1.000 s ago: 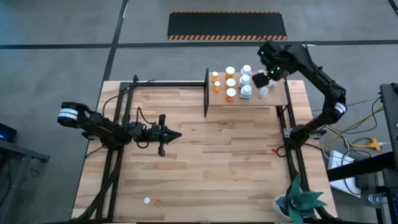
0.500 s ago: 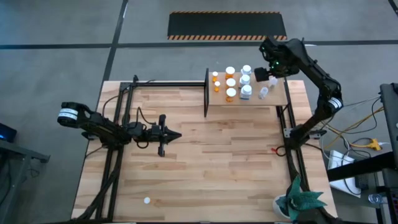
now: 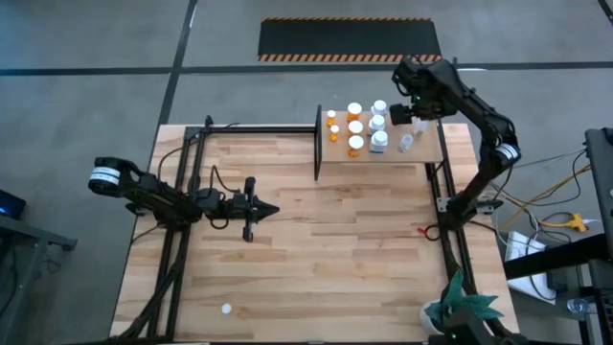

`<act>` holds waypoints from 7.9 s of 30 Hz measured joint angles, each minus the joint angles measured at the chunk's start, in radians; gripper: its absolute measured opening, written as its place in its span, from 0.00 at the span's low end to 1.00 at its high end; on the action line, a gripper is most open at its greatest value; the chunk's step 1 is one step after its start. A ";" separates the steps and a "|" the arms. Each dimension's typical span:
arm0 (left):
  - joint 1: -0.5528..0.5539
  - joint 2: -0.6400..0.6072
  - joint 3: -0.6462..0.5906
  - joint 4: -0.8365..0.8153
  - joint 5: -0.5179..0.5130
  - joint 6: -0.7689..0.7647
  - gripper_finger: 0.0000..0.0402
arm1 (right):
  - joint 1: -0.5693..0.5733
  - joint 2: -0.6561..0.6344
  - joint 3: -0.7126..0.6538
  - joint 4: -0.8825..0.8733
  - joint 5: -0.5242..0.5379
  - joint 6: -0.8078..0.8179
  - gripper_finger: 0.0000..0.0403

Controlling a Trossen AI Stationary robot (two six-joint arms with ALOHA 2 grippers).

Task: Pick and place medicine bottles onto shelf by color
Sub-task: Adjust the transparent pill bottle on the shelf, then put the small orange pill bottle on the shelf aligned with the other small orange pill bottles

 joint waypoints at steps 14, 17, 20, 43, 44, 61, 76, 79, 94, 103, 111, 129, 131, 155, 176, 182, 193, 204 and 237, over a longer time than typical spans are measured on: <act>-0.001 0.000 -0.008 0.000 0.000 0.000 0.00 | -0.013 0.002 -0.006 -0.001 -0.038 -0.022 0.58; -0.001 0.000 -0.008 0.001 -0.001 0.000 0.00 | -0.013 0.003 -0.008 0.001 -0.063 -0.024 0.57; -0.001 0.000 -0.008 0.001 -0.001 -0.001 0.00 | -0.013 0.003 -0.008 0.002 -0.068 -0.036 0.57; -0.002 0.000 -0.008 0.003 -0.002 -0.001 0.00 | 0.003 0.002 -0.009 0.038 -0.185 -0.062 0.42; -0.002 0.000 -0.008 0.003 -0.002 0.000 0.00 | 0.005 0.002 -0.009 0.040 -0.186 -0.062 0.42; -0.003 0.000 -0.007 0.002 -0.002 0.000 0.00 | 0.037 0.002 -0.009 0.061 -0.198 -0.067 0.51; -0.005 0.000 -0.007 0.002 -0.002 0.000 0.00 | 0.037 -0.001 0.098 0.031 -0.190 -0.117 0.52; -0.005 0.000 -0.007 0.002 -0.002 0.000 0.00 | 0.037 -0.012 0.148 0.003 -0.185 -0.131 0.52; -0.030 0.000 0.025 -0.073 0.059 -0.022 0.00 | 0.492 -0.467 -0.165 0.395 -0.131 -0.338 0.12; -0.219 -0.068 0.310 -0.791 -0.033 0.002 0.00 | 0.885 -0.715 -0.808 1.167 -0.038 -0.411 0.03; -0.436 -0.068 0.683 -1.612 -0.111 -0.298 0.00 | 1.078 -0.698 -1.144 1.725 -0.027 -0.510 0.03; -0.806 0.312 1.235 -2.300 0.080 -1.308 0.40 | 1.210 -0.591 -1.343 2.133 -0.029 -0.551 0.03; -0.824 0.329 1.246 -2.303 0.044 -1.361 0.45 | 1.217 -0.594 -1.344 2.134 -0.032 -0.552 0.03; -0.906 0.411 1.171 -2.336 0.005 -1.467 0.51 | 1.232 -0.590 -1.340 2.126 -0.036 -0.558 0.03; -0.905 0.472 1.172 -2.354 -0.029 -0.740 0.51 | 1.232 -0.591 -1.341 2.123 -0.062 -0.567 0.03; -0.901 0.514 1.166 -2.434 -0.093 -0.502 0.51 | 1.232 -0.591 -1.341 2.123 -0.062 -0.566 0.03; -0.892 0.595 1.166 -2.413 -0.086 -0.287 0.51 | 1.232 -0.591 -1.341 2.123 -0.062 -0.568 0.03; -0.888 0.590 1.167 -2.375 -0.066 -0.342 0.28 | 1.232 -0.591 -1.341 2.123 -0.062 -0.569 0.03; -0.516 0.175 0.497 -0.907 -0.642 -0.337 0.17 | 1.221 -0.291 -1.057 2.032 -0.107 -0.505 0.49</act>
